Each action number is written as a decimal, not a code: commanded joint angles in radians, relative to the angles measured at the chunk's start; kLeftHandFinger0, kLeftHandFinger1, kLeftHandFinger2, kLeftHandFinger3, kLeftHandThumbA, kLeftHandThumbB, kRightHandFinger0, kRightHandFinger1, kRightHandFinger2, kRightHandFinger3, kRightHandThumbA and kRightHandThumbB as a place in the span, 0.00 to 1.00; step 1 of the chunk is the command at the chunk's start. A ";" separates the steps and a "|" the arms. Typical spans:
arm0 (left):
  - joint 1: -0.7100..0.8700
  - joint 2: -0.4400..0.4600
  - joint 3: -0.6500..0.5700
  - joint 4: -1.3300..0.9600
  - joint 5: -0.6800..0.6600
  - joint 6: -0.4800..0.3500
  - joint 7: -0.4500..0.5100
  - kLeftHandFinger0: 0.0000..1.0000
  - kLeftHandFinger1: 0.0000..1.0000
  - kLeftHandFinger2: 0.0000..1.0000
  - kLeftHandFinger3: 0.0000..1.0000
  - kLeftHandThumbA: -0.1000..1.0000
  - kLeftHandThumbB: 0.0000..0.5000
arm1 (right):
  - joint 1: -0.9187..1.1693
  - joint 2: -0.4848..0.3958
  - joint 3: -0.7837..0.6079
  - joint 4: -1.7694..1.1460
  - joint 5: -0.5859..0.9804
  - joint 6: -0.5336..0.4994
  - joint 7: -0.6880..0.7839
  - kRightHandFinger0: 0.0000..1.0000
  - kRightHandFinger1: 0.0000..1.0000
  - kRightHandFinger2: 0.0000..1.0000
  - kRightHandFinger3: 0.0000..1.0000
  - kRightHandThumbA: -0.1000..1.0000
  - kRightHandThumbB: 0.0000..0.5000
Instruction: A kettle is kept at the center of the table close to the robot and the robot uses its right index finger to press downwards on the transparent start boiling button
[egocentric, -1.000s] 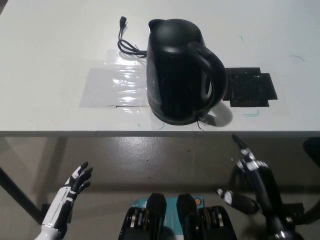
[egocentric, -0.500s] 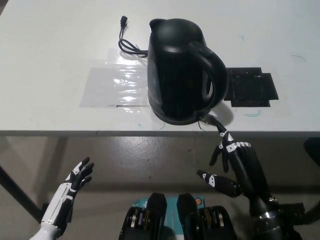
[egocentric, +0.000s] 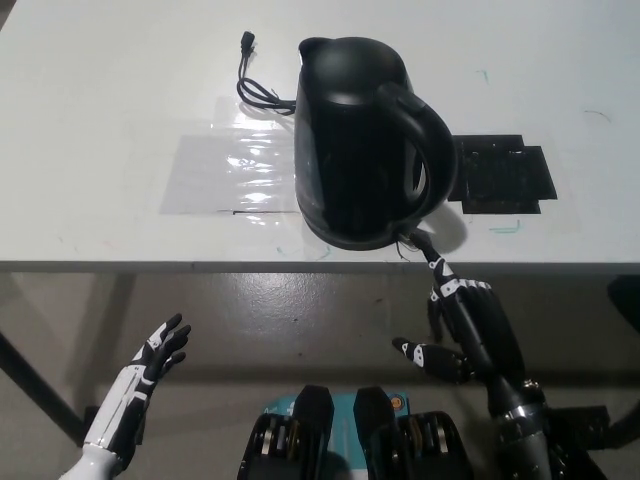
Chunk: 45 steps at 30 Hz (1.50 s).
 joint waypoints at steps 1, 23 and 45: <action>-0.015 0.011 0.003 -0.035 -0.006 -0.039 -0.011 1.00 1.00 1.00 1.00 1.00 0.69 | -0.049 -0.002 0.002 0.008 -0.008 0.014 0.000 0.00 0.00 0.00 1.00 1.00 0.56; -0.019 0.012 0.005 -0.041 -0.005 -0.033 -0.018 1.00 1.00 1.00 1.00 1.00 0.67 | -0.113 -0.007 -0.002 0.084 0.001 0.041 -0.008 0.00 0.00 0.00 1.00 1.00 0.56; -0.023 0.014 0.003 -0.040 -0.016 -0.044 -0.028 1.00 1.00 1.00 1.00 1.00 0.67 | -0.144 -0.011 0.004 0.158 -0.001 0.047 -0.016 0.00 0.00 0.00 1.00 1.00 0.55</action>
